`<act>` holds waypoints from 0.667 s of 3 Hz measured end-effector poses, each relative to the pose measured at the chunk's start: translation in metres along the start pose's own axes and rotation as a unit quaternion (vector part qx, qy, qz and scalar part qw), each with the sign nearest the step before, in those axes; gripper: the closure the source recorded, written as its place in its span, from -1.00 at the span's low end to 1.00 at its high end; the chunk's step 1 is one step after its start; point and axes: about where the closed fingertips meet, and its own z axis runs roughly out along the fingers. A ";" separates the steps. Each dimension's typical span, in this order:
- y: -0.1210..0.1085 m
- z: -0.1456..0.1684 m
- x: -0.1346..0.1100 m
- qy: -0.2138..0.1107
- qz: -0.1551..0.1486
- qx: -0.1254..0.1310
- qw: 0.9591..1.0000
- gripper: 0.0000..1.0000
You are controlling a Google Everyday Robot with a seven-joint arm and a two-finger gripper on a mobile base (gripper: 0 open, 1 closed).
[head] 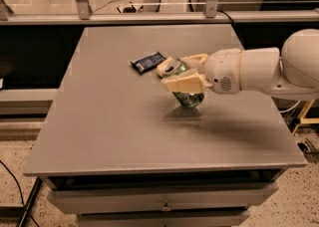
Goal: Place green can upright
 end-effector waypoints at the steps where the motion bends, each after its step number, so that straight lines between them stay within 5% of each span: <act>1: -0.009 -0.014 -0.015 -0.076 0.026 0.012 0.997 1.00; 2: -0.007 -0.030 -0.026 -0.137 0.058 0.013 0.989 1.00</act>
Offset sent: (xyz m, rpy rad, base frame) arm -0.0087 -0.0411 0.0525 0.4611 -0.0088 -0.0954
